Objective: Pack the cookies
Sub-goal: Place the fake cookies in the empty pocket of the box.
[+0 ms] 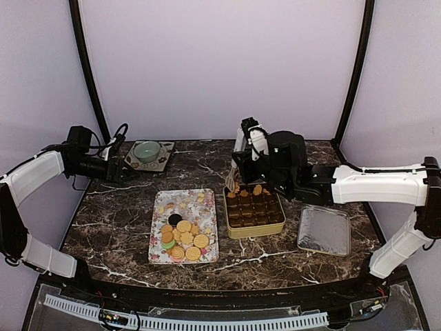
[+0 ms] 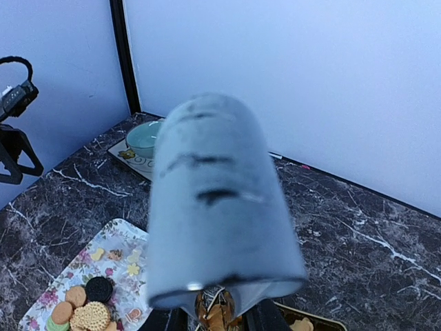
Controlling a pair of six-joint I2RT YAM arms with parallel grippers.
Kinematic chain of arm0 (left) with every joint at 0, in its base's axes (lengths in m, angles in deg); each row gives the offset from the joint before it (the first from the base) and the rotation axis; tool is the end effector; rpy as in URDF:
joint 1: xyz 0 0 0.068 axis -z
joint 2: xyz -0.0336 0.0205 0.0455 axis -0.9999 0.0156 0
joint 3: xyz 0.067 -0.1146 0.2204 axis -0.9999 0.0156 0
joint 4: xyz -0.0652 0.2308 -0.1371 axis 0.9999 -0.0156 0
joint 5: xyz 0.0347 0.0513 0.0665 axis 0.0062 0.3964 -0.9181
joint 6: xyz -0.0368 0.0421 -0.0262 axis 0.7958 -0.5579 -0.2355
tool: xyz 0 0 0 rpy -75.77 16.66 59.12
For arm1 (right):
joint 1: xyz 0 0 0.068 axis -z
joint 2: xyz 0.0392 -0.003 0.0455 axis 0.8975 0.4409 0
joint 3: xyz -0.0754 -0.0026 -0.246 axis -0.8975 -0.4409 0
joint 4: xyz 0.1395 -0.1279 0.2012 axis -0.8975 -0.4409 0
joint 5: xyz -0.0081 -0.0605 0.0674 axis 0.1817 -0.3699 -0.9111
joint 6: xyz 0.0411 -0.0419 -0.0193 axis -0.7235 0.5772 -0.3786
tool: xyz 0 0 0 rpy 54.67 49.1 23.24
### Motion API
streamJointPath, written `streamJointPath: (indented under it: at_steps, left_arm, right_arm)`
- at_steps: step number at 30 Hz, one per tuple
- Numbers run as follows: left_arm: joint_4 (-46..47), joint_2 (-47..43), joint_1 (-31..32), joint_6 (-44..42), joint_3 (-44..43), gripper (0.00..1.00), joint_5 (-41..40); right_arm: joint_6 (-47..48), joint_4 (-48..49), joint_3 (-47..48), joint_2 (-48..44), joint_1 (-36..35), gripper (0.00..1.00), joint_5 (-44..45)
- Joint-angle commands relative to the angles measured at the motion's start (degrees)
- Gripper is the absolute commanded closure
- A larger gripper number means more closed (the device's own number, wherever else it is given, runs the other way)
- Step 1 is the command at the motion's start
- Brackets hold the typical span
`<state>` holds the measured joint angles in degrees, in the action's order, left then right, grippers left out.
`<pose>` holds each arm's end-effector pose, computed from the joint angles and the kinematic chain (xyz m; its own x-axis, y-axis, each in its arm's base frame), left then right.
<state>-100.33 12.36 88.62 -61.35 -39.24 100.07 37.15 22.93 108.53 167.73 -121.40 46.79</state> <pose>0.2914 -0.0313 0.2534 -0.6990 0.0859 -0.7099 0.5578 0.6867 -0.4661 0.2170 0.3066 0.2879 -0.1905 -0.0552 -0.9801 -0.5426 0.8379 0.0583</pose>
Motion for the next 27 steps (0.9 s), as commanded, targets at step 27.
streamJointPath:
  at_steps: [27]
  left_arm:
    - [-0.66,-0.73,-0.28,0.63,-1.17,0.22,1.26]
  right_arm:
    - [-2.71,5.08,-1.24,5.21,2.46,0.69,-3.04]
